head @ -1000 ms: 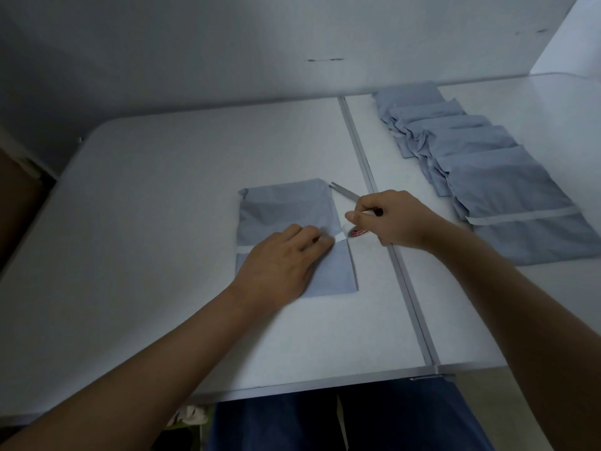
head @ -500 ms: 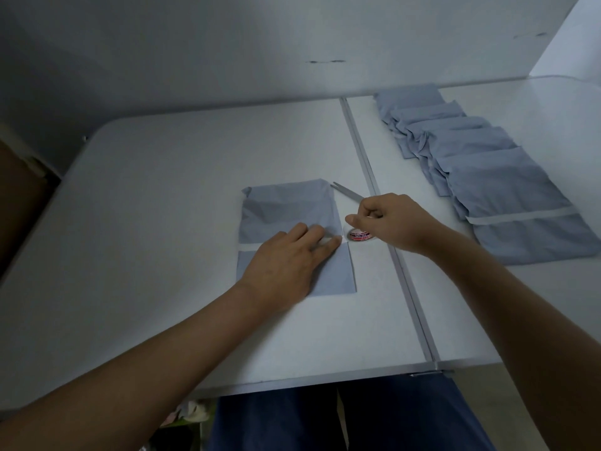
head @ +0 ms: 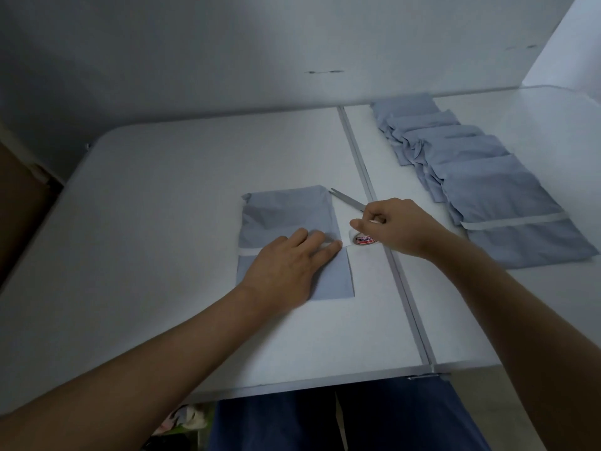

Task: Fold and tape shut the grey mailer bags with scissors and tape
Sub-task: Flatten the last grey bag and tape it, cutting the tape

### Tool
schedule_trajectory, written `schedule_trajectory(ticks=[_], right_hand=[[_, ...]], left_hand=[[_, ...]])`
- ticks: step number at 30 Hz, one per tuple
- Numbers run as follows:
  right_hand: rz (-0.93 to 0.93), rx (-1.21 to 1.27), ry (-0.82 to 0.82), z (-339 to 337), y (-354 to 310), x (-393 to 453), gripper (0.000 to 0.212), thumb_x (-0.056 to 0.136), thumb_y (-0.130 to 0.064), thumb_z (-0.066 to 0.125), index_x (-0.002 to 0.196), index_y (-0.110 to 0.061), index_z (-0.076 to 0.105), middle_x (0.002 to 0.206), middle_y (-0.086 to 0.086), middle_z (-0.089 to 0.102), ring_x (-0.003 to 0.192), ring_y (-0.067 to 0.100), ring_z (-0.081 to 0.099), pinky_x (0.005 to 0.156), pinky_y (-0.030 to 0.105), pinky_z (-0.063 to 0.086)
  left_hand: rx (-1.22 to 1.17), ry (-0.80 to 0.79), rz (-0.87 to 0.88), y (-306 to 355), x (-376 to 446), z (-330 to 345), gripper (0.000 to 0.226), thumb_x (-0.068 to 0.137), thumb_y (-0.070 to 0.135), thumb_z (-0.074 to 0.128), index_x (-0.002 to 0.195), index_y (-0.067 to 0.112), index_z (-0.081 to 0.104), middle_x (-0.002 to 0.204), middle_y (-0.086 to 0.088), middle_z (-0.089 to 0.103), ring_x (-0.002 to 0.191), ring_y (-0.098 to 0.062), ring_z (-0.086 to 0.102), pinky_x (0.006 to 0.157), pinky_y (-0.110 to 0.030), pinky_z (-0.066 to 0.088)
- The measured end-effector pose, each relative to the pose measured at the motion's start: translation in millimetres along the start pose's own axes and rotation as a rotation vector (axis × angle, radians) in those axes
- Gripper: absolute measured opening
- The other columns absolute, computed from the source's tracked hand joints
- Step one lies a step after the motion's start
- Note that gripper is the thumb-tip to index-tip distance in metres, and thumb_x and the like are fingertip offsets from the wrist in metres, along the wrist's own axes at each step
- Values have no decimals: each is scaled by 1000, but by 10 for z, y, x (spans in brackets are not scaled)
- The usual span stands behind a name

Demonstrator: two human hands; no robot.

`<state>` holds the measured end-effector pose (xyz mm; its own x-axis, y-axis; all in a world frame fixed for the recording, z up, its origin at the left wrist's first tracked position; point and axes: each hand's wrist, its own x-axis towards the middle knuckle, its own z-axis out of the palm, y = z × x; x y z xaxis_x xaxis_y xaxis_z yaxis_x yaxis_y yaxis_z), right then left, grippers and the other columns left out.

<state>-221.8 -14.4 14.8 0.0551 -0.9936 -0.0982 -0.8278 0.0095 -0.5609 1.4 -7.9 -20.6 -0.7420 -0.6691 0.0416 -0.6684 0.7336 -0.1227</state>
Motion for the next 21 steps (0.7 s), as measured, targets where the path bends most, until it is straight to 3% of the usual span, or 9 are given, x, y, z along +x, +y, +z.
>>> schedule_trajectory(ticks=[7, 9, 12, 17, 19, 21], right_hand=[[23, 93, -5, 53, -1, -55, 34, 92, -45, 55, 73, -18, 59, 67, -4, 56, 54, 11, 52, 57, 25, 39], [21, 131, 11, 70, 3, -72, 33, 92, -45, 56, 78, -16, 62, 71, -2, 59, 52, 10, 54, 58, 24, 43], [38, 160, 22, 92, -4, -97, 31, 92, -48, 55, 79, -20, 62, 62, -8, 57, 49, 8, 53, 58, 23, 44], [48, 151, 18, 102, 6, -108, 33, 94, -46, 52, 78, -18, 59, 67, 0, 60, 55, 12, 56, 60, 23, 46], [43, 96, 98, 90, 96, -95, 27, 97, -36, 50, 79, -17, 58, 77, 1, 57, 64, 11, 54, 57, 15, 38], [30, 16, 290, 43, 225, -88, 16, 95, -23, 50, 86, -16, 60, 89, 2, 55, 69, 6, 50, 58, 16, 33]], left_hand=[[-26, -27, -6, 24, 59, -47, 65, 90, 22, 48, 150, 31, 25, 133, 2, 36, 111, -20, 39, 72, -27, 32], [-252, -33, -74, -49, 146, -115, 60, 89, 15, 48, 146, 32, 37, 127, 1, 42, 111, -21, 44, 73, -29, 40], [-650, -42, -219, -205, 393, -266, 52, 88, 6, 52, 137, 24, 51, 121, -4, 53, 109, -21, 54, 89, -30, 44], [-921, -270, -204, -174, 659, -466, 28, 85, 35, 70, 112, 29, 65, 107, 13, 66, 97, -5, 61, 89, -24, 49], [-960, -248, -235, -148, 726, -453, 26, 83, 36, 72, 105, 22, 68, 94, 15, 66, 90, -5, 60, 84, -22, 47], [-984, -219, -252, -152, 759, -432, 20, 82, 34, 74, 98, 23, 70, 86, 18, 65, 83, -3, 58, 78, -15, 44]])
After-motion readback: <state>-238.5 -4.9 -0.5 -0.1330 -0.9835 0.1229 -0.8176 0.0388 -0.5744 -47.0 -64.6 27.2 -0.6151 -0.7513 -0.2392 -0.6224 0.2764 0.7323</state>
